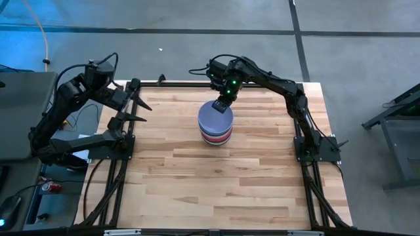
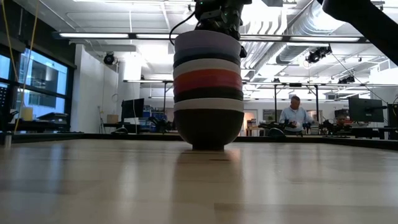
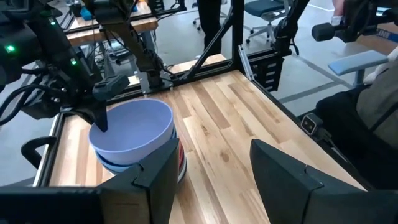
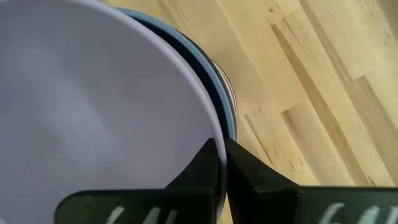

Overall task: Nest bowls inside each other
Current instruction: Stack the purple bowl on top of the blue bowl

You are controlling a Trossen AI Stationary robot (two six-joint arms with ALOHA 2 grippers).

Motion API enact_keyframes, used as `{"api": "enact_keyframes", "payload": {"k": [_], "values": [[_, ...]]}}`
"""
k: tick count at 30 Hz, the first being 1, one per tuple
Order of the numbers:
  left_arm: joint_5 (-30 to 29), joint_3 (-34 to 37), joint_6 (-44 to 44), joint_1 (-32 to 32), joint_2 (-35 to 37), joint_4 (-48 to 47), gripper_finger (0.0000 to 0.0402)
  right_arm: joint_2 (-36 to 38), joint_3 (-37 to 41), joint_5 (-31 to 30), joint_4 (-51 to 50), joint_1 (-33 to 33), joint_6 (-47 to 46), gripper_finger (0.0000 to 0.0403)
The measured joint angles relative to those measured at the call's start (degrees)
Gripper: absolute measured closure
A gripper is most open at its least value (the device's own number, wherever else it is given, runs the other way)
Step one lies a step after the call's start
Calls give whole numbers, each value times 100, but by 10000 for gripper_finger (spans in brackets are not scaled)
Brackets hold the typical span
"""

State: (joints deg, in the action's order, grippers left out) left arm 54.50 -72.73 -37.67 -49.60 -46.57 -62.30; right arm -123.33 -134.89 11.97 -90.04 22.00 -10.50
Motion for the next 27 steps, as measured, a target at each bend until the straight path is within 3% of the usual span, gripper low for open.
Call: {"api": "enact_keyframes", "payload": {"k": [9, 20, 27], "values": [[44, 0, 0, 0, 94, 0, 218, -17, 0, -72, 2, -43, -109, 395], [42, 0, -2, 0, 90, 0, 218, 54, 2, 96, 2, -41, -105, 299], [42, 0, -46, 0, 90, 0, 218, 428, -4, 30, 93, -26, -65, 277]]}}
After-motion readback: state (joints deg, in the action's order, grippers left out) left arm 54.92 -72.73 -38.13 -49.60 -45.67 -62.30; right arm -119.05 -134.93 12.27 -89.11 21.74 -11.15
